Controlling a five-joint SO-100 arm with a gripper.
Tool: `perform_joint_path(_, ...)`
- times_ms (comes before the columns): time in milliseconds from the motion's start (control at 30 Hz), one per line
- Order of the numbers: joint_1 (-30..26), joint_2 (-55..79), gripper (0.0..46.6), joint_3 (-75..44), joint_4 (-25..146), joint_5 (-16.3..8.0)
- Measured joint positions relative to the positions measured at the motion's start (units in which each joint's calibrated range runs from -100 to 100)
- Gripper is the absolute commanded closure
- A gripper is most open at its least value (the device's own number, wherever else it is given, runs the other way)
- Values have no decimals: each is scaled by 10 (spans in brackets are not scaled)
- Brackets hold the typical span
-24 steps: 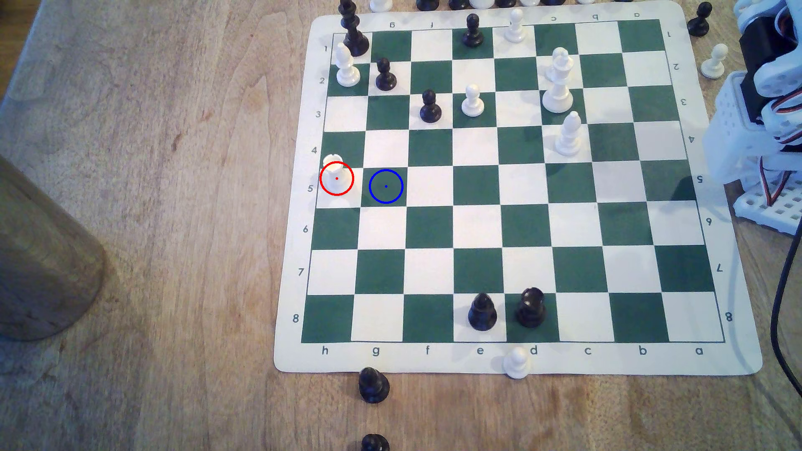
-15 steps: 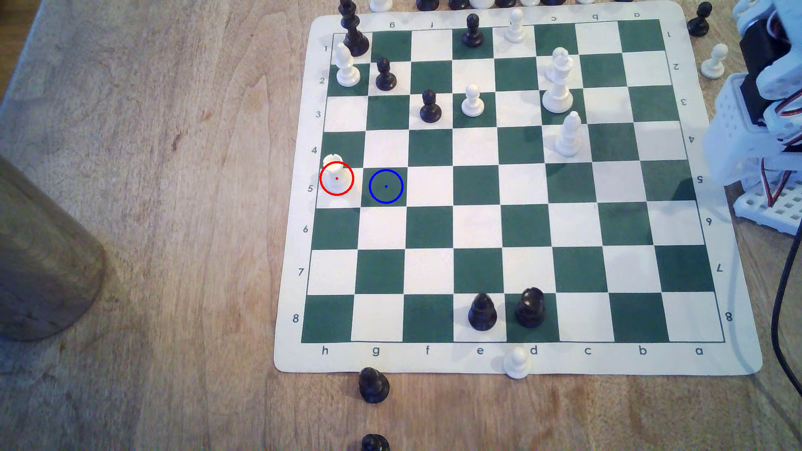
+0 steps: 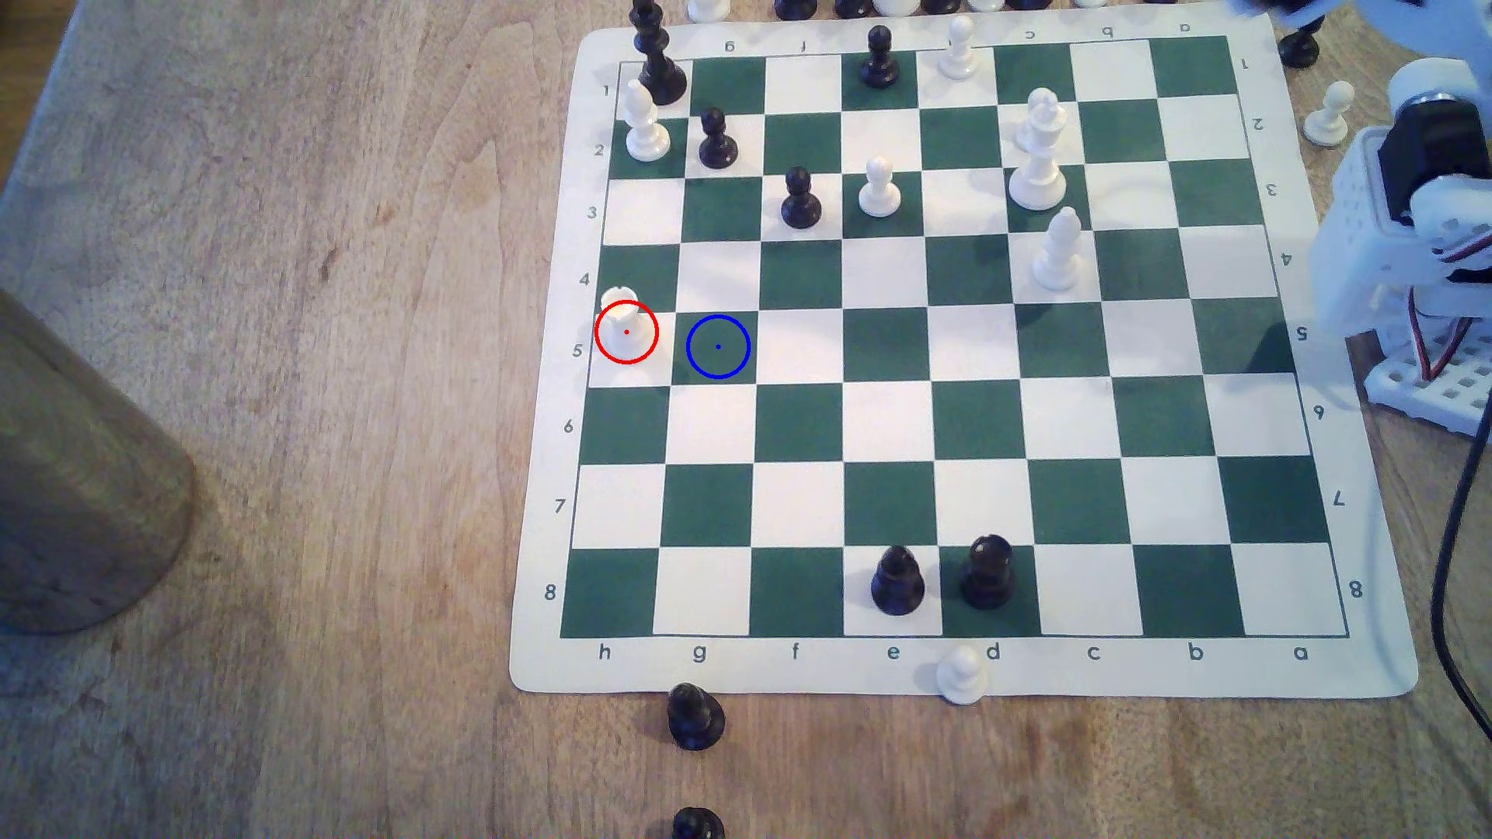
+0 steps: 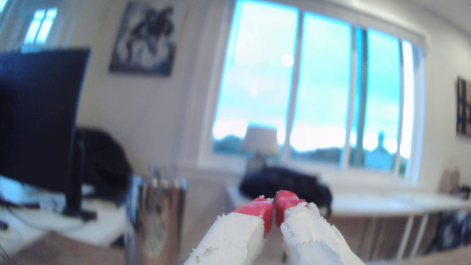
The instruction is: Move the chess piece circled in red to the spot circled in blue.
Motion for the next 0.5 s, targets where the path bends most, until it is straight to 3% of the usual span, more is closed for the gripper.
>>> perform_joint_path(333,-59,179,462,-63,116,0)
perform_joint_path(433,-80,261,427,-92,135,1)
perform_joint_path(500,-73,299,453,-108,136,0)
